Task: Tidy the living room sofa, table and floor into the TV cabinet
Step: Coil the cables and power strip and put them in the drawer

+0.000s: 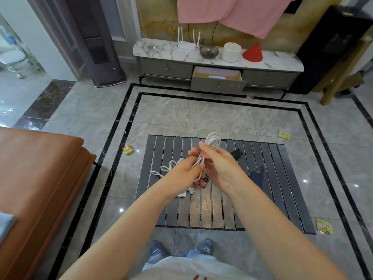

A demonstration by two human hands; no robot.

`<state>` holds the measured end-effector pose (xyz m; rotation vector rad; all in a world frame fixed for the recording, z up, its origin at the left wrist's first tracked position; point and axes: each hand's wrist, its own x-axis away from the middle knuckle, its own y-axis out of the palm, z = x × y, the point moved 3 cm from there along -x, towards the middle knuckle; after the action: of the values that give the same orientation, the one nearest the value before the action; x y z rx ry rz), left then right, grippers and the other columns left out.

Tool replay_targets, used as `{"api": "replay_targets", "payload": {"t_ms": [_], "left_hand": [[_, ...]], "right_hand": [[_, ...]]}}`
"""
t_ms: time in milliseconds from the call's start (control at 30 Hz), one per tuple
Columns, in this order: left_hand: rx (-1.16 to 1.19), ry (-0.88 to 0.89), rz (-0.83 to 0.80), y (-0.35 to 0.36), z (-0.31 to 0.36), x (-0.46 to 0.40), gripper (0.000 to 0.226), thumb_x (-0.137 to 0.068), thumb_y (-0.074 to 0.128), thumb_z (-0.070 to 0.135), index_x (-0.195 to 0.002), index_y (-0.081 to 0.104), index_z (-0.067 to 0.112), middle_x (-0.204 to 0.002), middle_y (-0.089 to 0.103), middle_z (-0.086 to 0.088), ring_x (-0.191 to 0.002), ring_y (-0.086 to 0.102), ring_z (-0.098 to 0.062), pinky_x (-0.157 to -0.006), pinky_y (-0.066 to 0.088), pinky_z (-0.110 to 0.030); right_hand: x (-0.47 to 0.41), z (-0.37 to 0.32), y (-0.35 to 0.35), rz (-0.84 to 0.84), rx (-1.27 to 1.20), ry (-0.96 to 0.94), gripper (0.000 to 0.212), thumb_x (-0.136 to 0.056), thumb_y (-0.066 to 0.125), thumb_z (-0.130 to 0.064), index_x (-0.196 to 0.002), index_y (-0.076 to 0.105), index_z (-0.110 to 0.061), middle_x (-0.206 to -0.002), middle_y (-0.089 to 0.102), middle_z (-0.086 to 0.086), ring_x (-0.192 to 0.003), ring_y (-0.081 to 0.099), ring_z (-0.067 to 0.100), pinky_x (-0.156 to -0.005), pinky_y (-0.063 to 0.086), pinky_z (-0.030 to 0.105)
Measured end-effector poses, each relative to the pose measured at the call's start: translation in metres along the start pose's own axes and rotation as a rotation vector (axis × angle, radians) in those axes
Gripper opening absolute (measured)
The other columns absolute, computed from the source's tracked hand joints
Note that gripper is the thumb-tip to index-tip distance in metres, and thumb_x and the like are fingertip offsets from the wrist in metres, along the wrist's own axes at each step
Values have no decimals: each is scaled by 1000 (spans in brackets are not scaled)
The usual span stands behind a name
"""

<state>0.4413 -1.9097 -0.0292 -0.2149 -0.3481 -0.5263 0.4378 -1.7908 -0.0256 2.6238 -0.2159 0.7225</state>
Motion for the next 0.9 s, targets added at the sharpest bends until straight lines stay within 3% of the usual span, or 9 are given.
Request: {"api": "replay_targets", "payload": {"t_ms": [67, 167, 267, 400, 467, 633, 733, 800, 900], "left_hand": [[-287, 69, 42, -1, 1, -2, 16, -105, 39, 17, -112, 52, 11, -79, 62, -1, -62, 61, -11, -63, 52, -29], [-800, 143, 134, -1, -4, -7, 28, -104, 38, 17, -129, 44, 6, -92, 67, -13, -77, 65, -28, -64, 48, -36], [-1007, 131, 163, 6, -11, -9, 32, -103, 40, 12, -134, 40, 6, -104, 65, -13, -90, 66, -30, -64, 46, -35], [-829, 2, 113, 7, -24, -7, 29, -104, 41, 29, -123, 46, 7, -112, 59, -12, -102, 60, -33, -79, 47, -40], [-919, -68, 64, 6, -33, -7, 26, -103, 40, 31, -113, 49, 9, -110, 62, -11, -100, 61, -33, -77, 47, -40], [-819, -107, -81, 9, -55, -12, 29, -104, 40, 38, -109, 56, 15, -101, 72, -1, -91, 66, -19, -85, 53, -36], [-644, -176, -238, 6, -80, -14, 50, -103, 38, 47, -140, 48, 15, -136, 58, -7, -120, 56, -21, -102, 42, -32], [-602, -244, -224, -7, -105, -17, 57, -103, 41, 42, -152, 31, 14, -151, 42, -9, -136, 43, -23, -108, 33, -30], [-566, -352, -161, -28, -147, -24, 54, -103, 45, 35, -152, 32, 15, -151, 42, -10, -136, 43, -24, -106, 35, -27]], "right_hand": [[0, 3, 1, -18, 9, 2, 22, -95, 63, -19, -105, 62, 1, -103, 72, 19, -68, 67, 23, -52, 49, 34], [-3, 9, -2, 67, -28, 12, 15, -95, 63, -14, -104, 61, -3, -106, 72, 21, -74, 70, 20, -70, 55, 32], [-7, 18, -5, 137, -76, 29, 12, -96, 61, -11, -104, 62, -2, -100, 74, 19, -82, 71, 24, -80, 53, 34], [-9, 23, -10, 139, -102, 19, 15, -96, 61, -9, -105, 64, 3, -100, 74, 19, -90, 73, 28, -83, 57, 37], [-10, 26, -12, 124, -108, 22, 14, -97, 60, -9, -104, 64, 3, -99, 75, 19, -92, 73, 28, -87, 58, 39], [-18, 49, -17, 213, -109, 98, 12, -100, 55, -11, -100, 59, 0, -70, 65, 7, -72, 71, 23, -88, 57, 45], [-39, 57, -33, 275, -26, 121, 14, -99, 58, -21, -103, 56, -7, -64, 58, 2, -65, 68, 25, -85, 57, 55], [-58, 59, -44, 292, 90, 123, 12, -98, 60, -24, -97, 55, -13, -60, 53, -1, -54, 58, 19, -69, 60, 44], [-77, 66, -55, 252, 167, 166, 11, -99, 58, -25, -92, 51, -19, -57, 45, -5, -46, 37, 12, -48, 37, 27]]}}
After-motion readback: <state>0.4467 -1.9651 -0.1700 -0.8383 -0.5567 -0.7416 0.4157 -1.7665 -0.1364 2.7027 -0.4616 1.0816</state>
